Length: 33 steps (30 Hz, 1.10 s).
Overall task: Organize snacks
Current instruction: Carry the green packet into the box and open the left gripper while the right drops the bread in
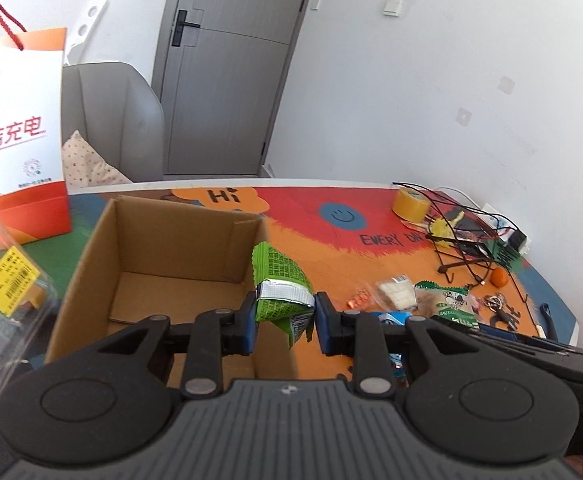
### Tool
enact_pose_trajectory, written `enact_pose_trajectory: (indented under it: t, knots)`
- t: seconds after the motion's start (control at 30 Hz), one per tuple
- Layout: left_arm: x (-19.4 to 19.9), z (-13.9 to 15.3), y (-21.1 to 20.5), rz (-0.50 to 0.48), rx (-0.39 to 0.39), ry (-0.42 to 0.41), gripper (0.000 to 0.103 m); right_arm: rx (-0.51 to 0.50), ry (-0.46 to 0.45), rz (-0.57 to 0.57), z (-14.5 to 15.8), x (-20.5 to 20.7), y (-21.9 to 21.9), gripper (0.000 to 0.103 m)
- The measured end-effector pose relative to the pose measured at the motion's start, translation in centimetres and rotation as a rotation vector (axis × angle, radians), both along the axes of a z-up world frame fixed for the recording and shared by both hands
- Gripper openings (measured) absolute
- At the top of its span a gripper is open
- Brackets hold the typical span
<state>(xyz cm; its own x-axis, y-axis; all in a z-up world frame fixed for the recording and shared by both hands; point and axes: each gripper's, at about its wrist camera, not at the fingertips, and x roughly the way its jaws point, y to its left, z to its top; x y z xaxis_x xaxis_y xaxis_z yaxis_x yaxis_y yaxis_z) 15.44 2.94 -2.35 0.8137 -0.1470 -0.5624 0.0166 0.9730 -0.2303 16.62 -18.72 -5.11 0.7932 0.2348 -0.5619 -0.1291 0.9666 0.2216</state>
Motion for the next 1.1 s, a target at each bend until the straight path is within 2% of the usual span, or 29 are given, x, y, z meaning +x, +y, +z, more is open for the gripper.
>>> enact_pose_trajectory:
  t: [0.37, 0.83, 0.93, 1.0, 1.1]
  knots:
    - [0.4, 0.2, 4.9, 0.102, 0.008, 0.002, 0.028, 0.005, -0.038, 0.085, 1.8, 1.1, 4.9, 0.048]
    - [4.4, -1.4, 8.6, 0.188, -0.030, 0.049, 0.029, 0.018, -0.044, 0.171, 2.2, 3.2, 10.4, 0.048]
    - [4.6, -1.7, 9.0, 0.214, -0.042, 0.052, 0.033, 0.020, -0.034, 0.183, 1.9, 3.7, 11.1, 0.048]
    - [4.5, -1.7, 9.1, 0.207, -0.056, 0.057, 0.045, 0.024, -0.029, 0.188, 1.7, 4.1, 11.6, 0.048]
    - [3.8, -1.5, 9.6, 0.230, -0.069, 0.041, 0.050, 0.033, -0.022, 0.193, 1.5, 4.6, 12.0, 0.048]
